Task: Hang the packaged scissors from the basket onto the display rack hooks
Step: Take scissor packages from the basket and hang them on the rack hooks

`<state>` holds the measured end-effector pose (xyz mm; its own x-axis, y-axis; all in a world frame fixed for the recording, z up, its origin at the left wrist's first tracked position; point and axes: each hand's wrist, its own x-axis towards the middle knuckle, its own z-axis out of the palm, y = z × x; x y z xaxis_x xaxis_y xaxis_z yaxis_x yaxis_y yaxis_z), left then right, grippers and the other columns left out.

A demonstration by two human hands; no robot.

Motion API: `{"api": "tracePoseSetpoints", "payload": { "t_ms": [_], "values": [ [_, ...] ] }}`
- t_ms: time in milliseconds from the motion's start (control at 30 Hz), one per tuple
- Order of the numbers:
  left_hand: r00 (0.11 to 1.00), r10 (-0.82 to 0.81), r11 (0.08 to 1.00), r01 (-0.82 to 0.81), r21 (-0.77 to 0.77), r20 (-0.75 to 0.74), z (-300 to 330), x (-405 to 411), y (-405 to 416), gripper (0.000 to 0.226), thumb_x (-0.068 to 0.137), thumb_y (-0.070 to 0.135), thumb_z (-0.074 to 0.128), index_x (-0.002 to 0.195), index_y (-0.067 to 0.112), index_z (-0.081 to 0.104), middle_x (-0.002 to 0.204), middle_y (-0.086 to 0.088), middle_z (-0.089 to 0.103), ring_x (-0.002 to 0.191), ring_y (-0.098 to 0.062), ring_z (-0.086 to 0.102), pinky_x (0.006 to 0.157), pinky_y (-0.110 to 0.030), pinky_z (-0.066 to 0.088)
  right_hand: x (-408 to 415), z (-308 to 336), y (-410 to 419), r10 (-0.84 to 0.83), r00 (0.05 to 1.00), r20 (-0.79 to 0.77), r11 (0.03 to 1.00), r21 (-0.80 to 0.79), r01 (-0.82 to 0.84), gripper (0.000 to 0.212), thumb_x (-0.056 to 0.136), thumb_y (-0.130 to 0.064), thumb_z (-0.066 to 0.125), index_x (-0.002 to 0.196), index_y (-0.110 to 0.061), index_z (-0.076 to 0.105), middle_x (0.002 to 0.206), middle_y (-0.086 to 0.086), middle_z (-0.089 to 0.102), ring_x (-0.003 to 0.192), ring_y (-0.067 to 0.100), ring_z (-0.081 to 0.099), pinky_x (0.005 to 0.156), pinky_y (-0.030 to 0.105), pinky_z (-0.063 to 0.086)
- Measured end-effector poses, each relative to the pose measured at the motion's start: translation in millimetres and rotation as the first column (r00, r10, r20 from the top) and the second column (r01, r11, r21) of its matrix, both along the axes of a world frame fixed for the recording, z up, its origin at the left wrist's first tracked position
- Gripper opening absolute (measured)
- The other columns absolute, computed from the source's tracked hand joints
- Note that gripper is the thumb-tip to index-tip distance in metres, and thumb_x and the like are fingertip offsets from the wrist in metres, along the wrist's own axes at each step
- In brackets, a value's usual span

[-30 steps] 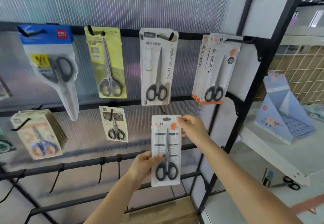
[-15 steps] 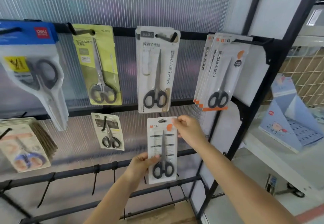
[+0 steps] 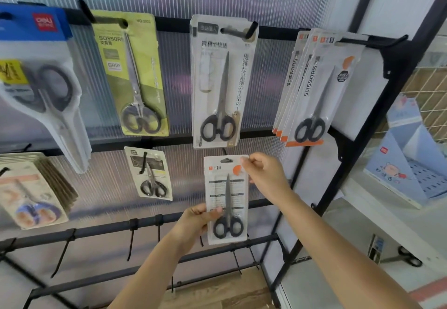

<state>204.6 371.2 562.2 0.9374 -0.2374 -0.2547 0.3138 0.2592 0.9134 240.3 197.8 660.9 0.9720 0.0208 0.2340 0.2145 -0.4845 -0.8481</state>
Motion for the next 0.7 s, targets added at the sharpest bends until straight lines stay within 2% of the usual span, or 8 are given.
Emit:
{"api": "tracePoseSetpoints", "payload": {
  "t_ms": [67, 200, 333, 400, 500, 600, 667, 700],
  "values": [
    [1.000, -0.011, 1.000, 0.011, 0.001, 0.004, 0, -2, 0, 0.033, 0.077, 0.014, 0.066, 0.109, 0.008, 0.069, 0.113, -0.007, 0.069, 0.109, -0.022, 0.064, 0.099, -0.039, 0.047, -1, -2, -1, 0.003, 1.000, 0.013, 1.000, 0.018, -0.003, 0.029, 0.092, -0.028, 0.057, 0.075, -0.005, 0.061, 0.079, 0.021, 0.067, 0.077, 0.037, 0.064, 0.069, 0.056, 0.051],
    [1.000, -0.018, 1.000, 0.018, 0.022, 0.022, 4, -6, -2, 0.024, 0.082, 0.009, 0.064, 0.105, 0.009, 0.071, 0.108, -0.005, 0.071, 0.102, -0.019, 0.067, 0.080, -0.027, 0.055, -1, -6, -4, -0.029, 0.999, 0.016, 0.998, 0.059, 0.028, 0.030, 0.091, -0.026, 0.057, 0.078, 0.001, 0.060, 0.082, 0.025, 0.066, 0.080, 0.041, 0.063, 0.070, 0.058, 0.050],
    [1.000, -0.010, 0.999, 0.009, 0.045, 0.022, 8, -9, -3, 0.022, 0.085, 0.007, 0.062, 0.105, 0.009, 0.070, 0.107, -0.007, 0.071, 0.098, -0.022, 0.069, 0.076, -0.028, 0.055, 1, -6, -5, -0.036, 0.999, 0.028, 0.999, 0.041, 0.034, 0.030, 0.093, -0.025, 0.056, 0.079, 0.002, 0.059, 0.082, 0.025, 0.066, 0.079, 0.039, 0.064, 0.069, 0.055, 0.052],
    [0.999, -0.018, 0.999, 0.017, 0.047, 0.031, 11, -10, -5, 0.022, 0.086, 0.007, 0.061, 0.106, 0.009, 0.070, 0.106, -0.008, 0.072, 0.095, -0.023, 0.069, 0.073, -0.029, 0.056, 1, -5, -5, -0.038, 0.998, 0.046, 0.999, 0.026, 0.036, 0.032, 0.094, -0.025, 0.055, 0.080, 0.004, 0.058, 0.080, 0.026, 0.064, 0.072, 0.034, 0.063, 0.068, 0.047, 0.051],
    [0.999, -0.008, 0.999, 0.006, 0.040, 0.047, 14, -12, -7, 0.022, 0.086, 0.003, 0.061, 0.106, 0.007, 0.069, 0.103, -0.006, 0.073, 0.091, -0.019, 0.070, 0.069, -0.025, 0.056, 0, 0, -3, -0.054, 0.997, 0.059, 0.999, -0.002, 0.054, 0.029, 0.094, -0.023, 0.054, 0.079, 0.001, 0.059, 0.072, 0.019, 0.062, 0.064, 0.018, 0.052, 0.062, 0.035, 0.044],
    [0.999, 0.008, 1.000, -0.009, 0.028, 0.043, 15, -12, -6, 0.023, 0.086, 0.003, 0.061, 0.107, 0.006, 0.069, 0.104, -0.006, 0.073, 0.089, -0.019, 0.071, 0.067, -0.026, 0.056, 3, 2, 0, -0.055, 0.997, 0.051, 0.998, -0.034, 0.057, 0.028, 0.095, -0.023, 0.053, 0.068, -0.014, 0.053, 0.060, -0.001, 0.052, 0.057, 0.009, 0.045, 0.057, 0.025, 0.036],
    [0.999, 0.020, 0.999, -0.021, 0.041, 0.034, 14, -10, -5, 0.022, 0.087, 0.004, 0.060, 0.106, 0.009, 0.069, 0.103, -0.005, 0.073, 0.090, -0.020, 0.071, 0.068, -0.027, 0.057, 6, 0, 2, -0.060, 0.997, 0.048, 0.996, -0.063, 0.063, 0.033, 0.095, -0.023, 0.053, 0.063, -0.018, 0.049, 0.056, -0.003, 0.047, 0.053, 0.008, 0.042, 0.052, 0.022, 0.033],
    [0.999, 0.025, 0.998, -0.026, 0.049, 0.030, 12, -8, -4, 0.021, 0.087, 0.005, 0.060, 0.105, 0.010, 0.069, 0.103, -0.005, 0.073, 0.091, -0.021, 0.071, 0.068, -0.028, 0.057, 8, -1, 3, -0.058, 0.998, 0.040, 0.996, -0.062, 0.060, 0.033, 0.095, -0.023, 0.053, 0.063, -0.016, 0.050, 0.056, 0.000, 0.050, 0.054, 0.010, 0.044, 0.053, 0.025, 0.037]
  ]
}}
